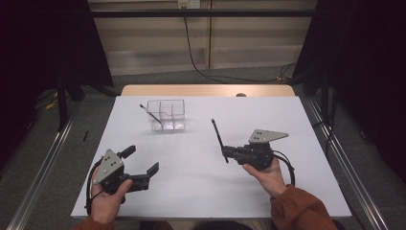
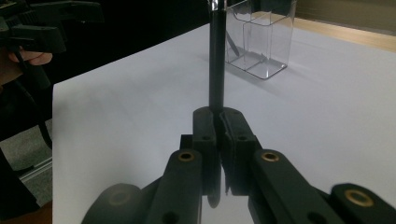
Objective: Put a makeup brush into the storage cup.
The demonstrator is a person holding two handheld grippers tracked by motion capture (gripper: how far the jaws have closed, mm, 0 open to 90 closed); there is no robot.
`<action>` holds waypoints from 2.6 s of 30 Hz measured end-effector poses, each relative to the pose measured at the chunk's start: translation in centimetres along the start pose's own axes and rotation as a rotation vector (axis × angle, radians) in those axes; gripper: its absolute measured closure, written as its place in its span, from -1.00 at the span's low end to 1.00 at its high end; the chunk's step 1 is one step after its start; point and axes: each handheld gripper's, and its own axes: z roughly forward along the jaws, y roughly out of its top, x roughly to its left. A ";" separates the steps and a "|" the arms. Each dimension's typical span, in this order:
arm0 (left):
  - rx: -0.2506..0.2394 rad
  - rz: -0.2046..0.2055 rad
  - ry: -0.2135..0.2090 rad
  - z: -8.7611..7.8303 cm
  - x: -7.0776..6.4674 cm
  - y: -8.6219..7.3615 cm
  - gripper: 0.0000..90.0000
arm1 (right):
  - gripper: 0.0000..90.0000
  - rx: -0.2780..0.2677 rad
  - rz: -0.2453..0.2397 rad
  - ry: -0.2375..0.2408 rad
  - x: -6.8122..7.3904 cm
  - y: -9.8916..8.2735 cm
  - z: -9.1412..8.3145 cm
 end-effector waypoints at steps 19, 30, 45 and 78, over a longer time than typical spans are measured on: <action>-0.048 0.035 -0.099 4.2 -3.0 2.6 -0.94 | 0.89 0.008 -0.012 0.020 0.3 -0.1 0.7; -0.050 0.026 -0.152 6.0 -4.3 2.7 -0.93 | 0.89 0.016 -0.018 0.029 0.5 -0.2 0.9; -0.047 0.033 -0.231 8.2 -5.8 3.9 -0.92 | 0.89 0.009 -0.015 0.042 0.7 -0.2 1.0; -0.027 0.034 -0.246 13.1 -7.7 5.6 -0.51 | 0.89 0.003 -0.007 0.046 0.8 -0.3 1.0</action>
